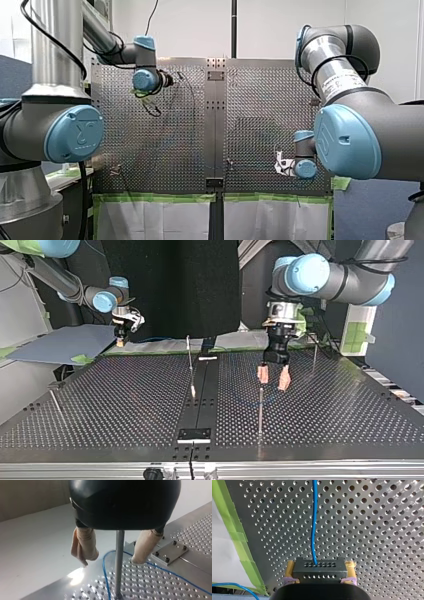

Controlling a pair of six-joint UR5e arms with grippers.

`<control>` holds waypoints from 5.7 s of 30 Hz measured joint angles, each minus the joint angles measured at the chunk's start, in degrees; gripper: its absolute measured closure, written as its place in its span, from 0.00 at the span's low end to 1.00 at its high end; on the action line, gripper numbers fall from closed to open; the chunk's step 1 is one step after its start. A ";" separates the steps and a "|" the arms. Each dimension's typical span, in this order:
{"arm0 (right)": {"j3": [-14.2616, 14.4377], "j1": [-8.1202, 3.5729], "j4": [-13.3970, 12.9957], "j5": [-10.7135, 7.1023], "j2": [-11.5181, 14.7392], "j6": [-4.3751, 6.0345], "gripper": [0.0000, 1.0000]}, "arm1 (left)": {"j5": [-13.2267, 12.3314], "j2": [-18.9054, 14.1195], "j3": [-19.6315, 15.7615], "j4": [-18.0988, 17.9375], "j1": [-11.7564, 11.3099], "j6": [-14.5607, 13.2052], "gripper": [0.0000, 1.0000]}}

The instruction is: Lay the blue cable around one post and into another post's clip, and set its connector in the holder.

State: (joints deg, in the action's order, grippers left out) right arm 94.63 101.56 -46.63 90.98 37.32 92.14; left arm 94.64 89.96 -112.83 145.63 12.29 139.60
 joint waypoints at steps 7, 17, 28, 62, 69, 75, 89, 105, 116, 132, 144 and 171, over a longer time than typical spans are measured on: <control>0.00 0.00 0.01 0.00 0.00 -0.01 1.00 | 0.51 2.21 2.33 -0.07 -0.45 1.16 0.00; 0.00 0.00 0.00 0.00 0.00 -0.09 1.00 | 2.32 3.63 4.70 -0.56 -1.76 1.29 0.00; 0.00 0.00 0.04 0.00 0.00 -0.02 1.00 | 0.81 8.38 6.45 -0.89 -1.98 1.28 0.00; -0.06 -0.31 0.67 0.63 0.13 0.00 1.00 | 0.03 10.06 11.43 -0.18 -5.54 0.97 0.00; -0.03 -1.43 3.33 3.79 2.13 -0.05 1.00 | -0.64 11.47 11.42 -0.37 -5.79 0.69 0.00; 0.51 -2.31 6.80 4.38 5.54 0.23 1.00 | -0.95 11.73 11.43 -0.76 -5.83 0.59 0.00; 0.89 -2.19 13.20 4.75 13.49 3.08 1.00 | -1.33 11.76 11.43 -0.87 -5.80 0.58 0.00; -3.34 -2.99 21.31 0.77 22.05 3.84 1.00 | -1.69 11.76 11.43 -0.95 -5.76 0.63 0.00; -4.78 -4.06 27.49 -1.52 28.56 1.89 1.00 | -2.42 11.76 11.55 -1.09 -5.86 0.75 0.00; 0.58 -7.34 22.04 -2.86 38.35 3.91 1.00 | -2.41 11.76 11.59 -1.22 -6.01 0.75 0.00; 1.89 -12.73 20.46 -5.54 40.75 4.86 1.00 | -2.41 11.76 11.57 -1.25 -6.11 0.59 0.00; -3.93 -13.88 23.27 -15.86 30.90 -0.08 1.00 | -2.49 11.76 11.59 -1.10 -6.03 -0.14 0.00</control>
State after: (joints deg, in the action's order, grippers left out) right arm 90.69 87.68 -23.36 75.12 68.22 92.06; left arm 92.16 101.72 -101.24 144.53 6.26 139.46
